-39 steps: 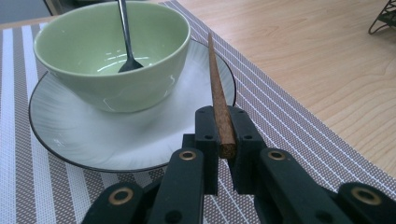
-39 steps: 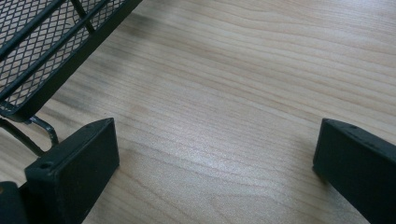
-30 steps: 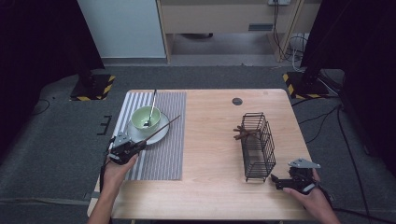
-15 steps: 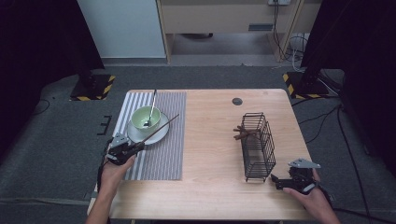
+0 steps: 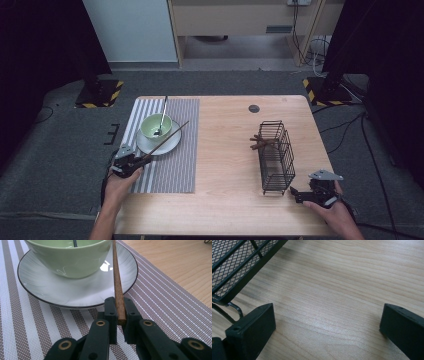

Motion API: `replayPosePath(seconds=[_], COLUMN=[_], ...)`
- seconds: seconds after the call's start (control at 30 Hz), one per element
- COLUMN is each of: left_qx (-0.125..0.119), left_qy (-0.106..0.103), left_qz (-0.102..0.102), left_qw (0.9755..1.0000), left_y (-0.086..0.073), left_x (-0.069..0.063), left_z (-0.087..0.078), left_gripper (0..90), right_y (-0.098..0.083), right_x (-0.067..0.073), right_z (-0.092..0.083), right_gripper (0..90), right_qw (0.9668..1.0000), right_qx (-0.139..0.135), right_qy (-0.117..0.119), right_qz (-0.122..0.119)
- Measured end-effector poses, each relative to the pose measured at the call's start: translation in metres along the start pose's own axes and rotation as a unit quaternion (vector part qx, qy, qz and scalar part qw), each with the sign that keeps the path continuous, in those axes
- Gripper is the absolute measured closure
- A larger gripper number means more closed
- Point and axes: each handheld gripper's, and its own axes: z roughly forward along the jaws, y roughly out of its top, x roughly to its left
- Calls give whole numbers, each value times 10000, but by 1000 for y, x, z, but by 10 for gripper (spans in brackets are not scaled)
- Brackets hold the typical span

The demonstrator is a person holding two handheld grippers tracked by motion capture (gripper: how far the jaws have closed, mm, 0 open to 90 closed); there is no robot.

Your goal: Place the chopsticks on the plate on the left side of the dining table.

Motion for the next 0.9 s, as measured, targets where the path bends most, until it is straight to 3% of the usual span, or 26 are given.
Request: replayPosePath(seconds=[0.9], left_qx=[409], left_qy=[60], left_qz=[34], left_qw=[9991], left_y=[-10], left_x=[7], left_z=[5], left_gripper=[831], right_y=[0], right_x=[0], right_z=[0], right_gripper=[4], right_qw=[10000], right_qx=[-1], right_qy=[-3], right_qz=[3])
